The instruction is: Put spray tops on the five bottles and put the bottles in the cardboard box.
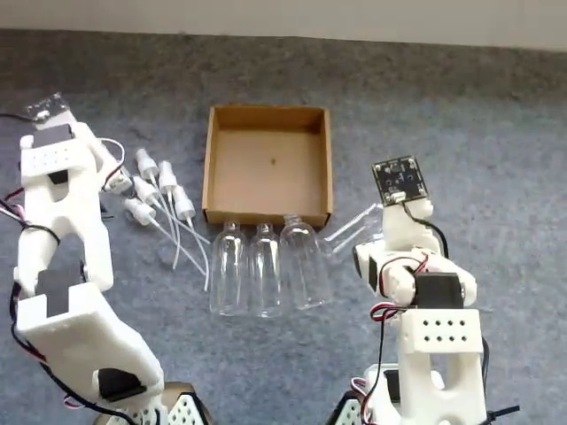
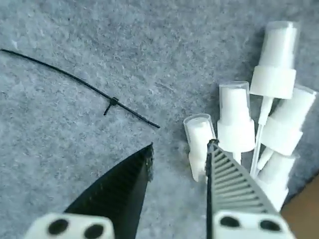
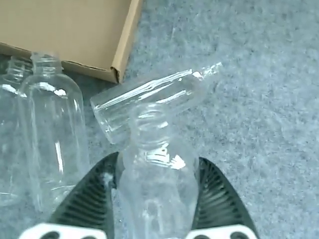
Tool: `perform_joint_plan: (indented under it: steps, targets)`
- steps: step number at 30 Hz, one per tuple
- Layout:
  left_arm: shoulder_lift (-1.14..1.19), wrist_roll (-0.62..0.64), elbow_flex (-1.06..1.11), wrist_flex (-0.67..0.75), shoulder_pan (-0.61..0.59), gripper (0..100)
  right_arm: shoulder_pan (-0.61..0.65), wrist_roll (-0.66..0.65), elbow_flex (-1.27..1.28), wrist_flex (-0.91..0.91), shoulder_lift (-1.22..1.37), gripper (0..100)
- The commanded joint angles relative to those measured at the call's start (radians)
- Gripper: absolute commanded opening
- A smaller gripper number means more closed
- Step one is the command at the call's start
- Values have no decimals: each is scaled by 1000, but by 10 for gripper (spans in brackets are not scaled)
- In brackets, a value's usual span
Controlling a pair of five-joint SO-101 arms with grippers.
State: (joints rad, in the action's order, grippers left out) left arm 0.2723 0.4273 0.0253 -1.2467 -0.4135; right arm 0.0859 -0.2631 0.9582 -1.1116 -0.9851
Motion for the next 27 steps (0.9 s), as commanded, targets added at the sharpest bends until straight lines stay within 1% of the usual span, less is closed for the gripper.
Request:
perform_joint_plan:
  steps: [1, 10, 16, 21, 27]
  targets:
    - [-4, 41, 45, 101, 54, 171, 2, 5, -8, 18, -19, 5]
    - [1, 43, 84, 164, 77, 171, 2, 6, -8, 16, -18, 5]
    - [-1, 38, 142, 176, 71, 171, 2, 8, -8, 16, -13, 5]
    - [1, 38, 150, 170, 73, 169, 2, 8, -8, 16, -13, 5]
    - [1, 37, 225, 252, 82, 162, 4, 6, -8, 16, -13, 5]
